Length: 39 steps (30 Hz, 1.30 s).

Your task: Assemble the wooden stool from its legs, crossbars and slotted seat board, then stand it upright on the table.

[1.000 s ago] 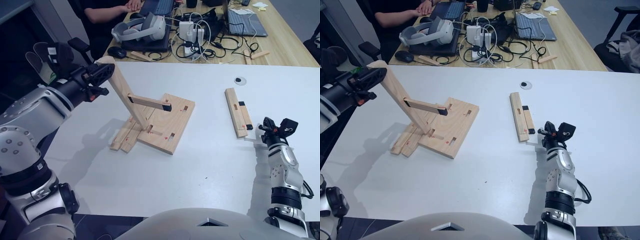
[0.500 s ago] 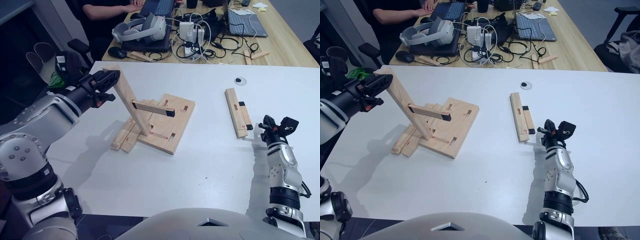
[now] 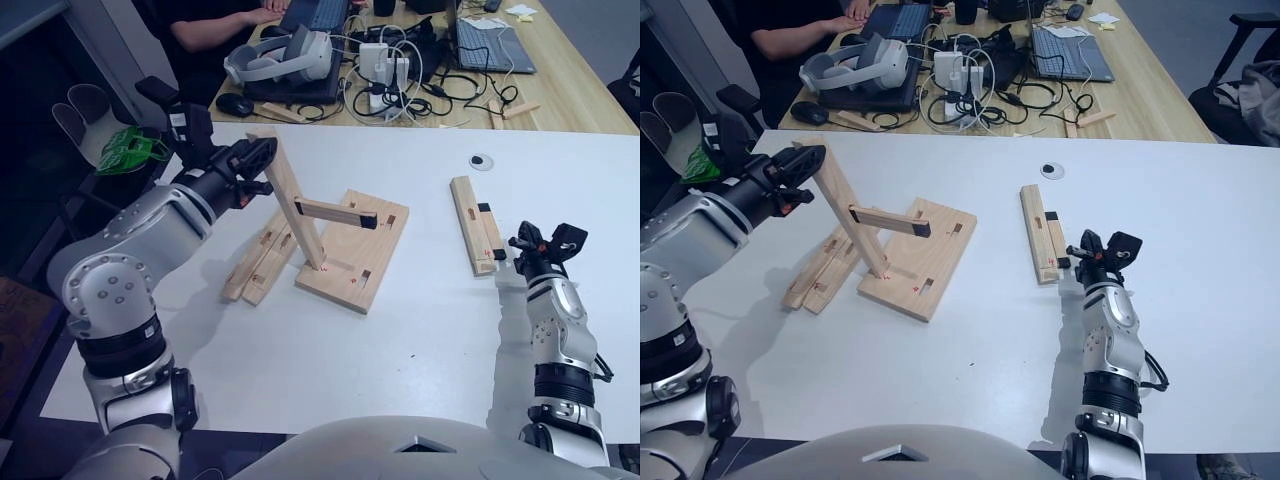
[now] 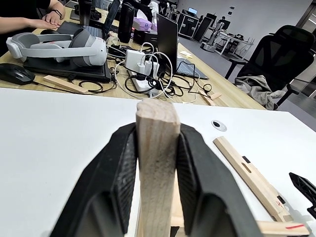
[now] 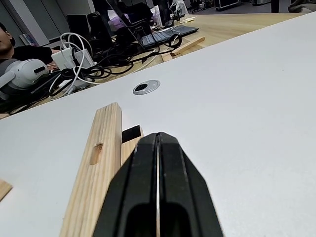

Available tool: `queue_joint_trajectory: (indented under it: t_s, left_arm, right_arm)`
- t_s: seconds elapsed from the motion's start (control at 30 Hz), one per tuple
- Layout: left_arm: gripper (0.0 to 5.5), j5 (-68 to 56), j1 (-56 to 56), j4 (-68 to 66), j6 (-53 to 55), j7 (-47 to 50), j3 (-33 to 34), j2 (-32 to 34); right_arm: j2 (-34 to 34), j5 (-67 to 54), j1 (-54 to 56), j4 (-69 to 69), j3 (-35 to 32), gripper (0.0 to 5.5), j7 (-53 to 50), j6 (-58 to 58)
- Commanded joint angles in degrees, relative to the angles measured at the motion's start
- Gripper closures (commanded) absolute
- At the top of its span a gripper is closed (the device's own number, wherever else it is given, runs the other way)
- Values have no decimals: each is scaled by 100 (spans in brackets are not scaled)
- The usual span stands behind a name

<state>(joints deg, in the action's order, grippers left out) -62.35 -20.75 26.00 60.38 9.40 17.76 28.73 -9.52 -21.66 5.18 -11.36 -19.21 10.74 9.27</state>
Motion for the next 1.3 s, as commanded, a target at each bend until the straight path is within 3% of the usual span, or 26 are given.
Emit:
queue_joint_trajectory:
  t_s: [0.03, 0.6, 1.03, 1.3]
  left_arm:
    - [449, 183, 201, 204, -100, 86, -80, -172]
    - [449, 2497, 1864, 844, -2436, -822, -1161, -918]
    - [449, 4207, 1645, -635, -4505, -1174, -2041, -1940]
    - [449, 4752, 949, -1850, -5436, -1350, -2072, -2348]
  right_arm:
    - [-82, 67, 207, -155, 56, 550, 41, 9]
    - [-361, 404, 1040, -1235, 317, 550, 389, -142]
    - [-458, 615, 1728, -2181, 492, 550, 661, -436]
    - [-512, 712, 2018, -2564, 513, 550, 750, -595]
